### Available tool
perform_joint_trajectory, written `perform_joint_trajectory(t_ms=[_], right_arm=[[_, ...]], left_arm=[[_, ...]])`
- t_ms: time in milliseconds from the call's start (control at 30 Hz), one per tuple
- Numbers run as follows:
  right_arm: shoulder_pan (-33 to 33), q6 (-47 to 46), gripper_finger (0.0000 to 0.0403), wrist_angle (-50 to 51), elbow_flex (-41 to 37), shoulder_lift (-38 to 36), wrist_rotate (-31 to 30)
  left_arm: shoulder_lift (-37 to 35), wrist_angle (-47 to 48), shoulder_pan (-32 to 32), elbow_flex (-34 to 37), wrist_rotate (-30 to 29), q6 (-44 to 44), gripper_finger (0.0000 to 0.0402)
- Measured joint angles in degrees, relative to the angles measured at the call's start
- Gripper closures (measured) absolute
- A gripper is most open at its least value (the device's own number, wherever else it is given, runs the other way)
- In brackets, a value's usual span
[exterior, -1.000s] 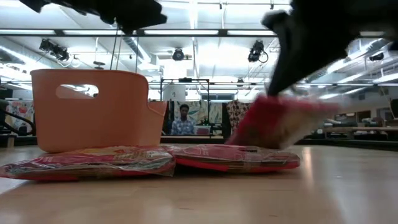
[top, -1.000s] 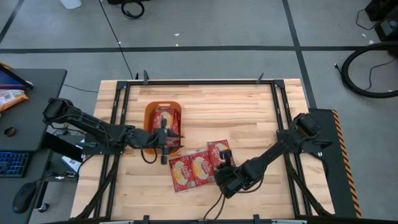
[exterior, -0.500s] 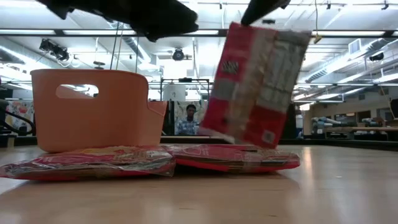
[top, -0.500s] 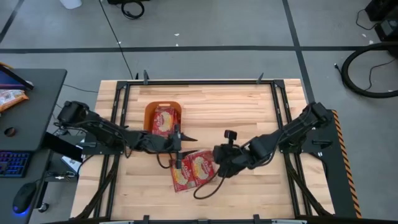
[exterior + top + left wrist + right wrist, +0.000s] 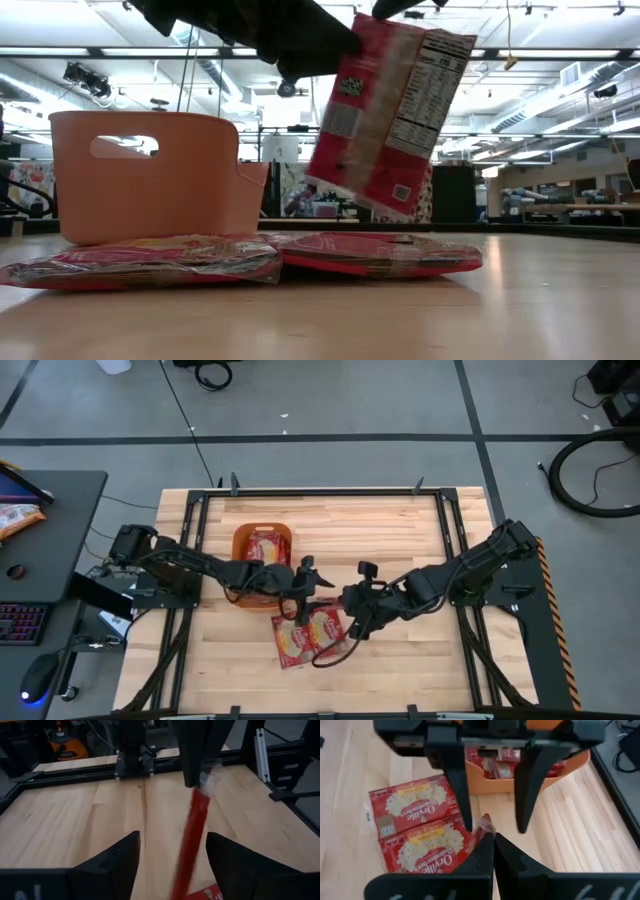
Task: Sort popcorn bags into baskets
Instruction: Put the red popcorn bag into the orange bin
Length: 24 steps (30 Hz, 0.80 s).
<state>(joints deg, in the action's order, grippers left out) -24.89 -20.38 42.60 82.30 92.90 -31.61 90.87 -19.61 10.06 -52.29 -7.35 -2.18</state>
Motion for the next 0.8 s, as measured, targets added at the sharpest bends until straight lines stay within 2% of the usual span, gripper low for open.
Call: perform_joint_trajectory(t_ms=[167, 467, 800], right_arm=[[0.96, 0.64, 0.0396, -1.28, 0.02, 0.00, -0.58], [1.91, 3.94, 0.0388, -1.84, 0.02, 0.00, -1.06], [1.69, 8.16, 0.0336, -1.82, 0.02, -0.77, -1.43]], left_arm=[[-0.02, 0.27, -0.37, -1.14, 0.20, 0.00, 0.0217], [-0.09, 0.75, -0.65, -2.17, 0.33, 0.04, 0.0378], [-0.61, 4.20, -0.96, -2.17, 0.10, -0.02, 0.0378]])
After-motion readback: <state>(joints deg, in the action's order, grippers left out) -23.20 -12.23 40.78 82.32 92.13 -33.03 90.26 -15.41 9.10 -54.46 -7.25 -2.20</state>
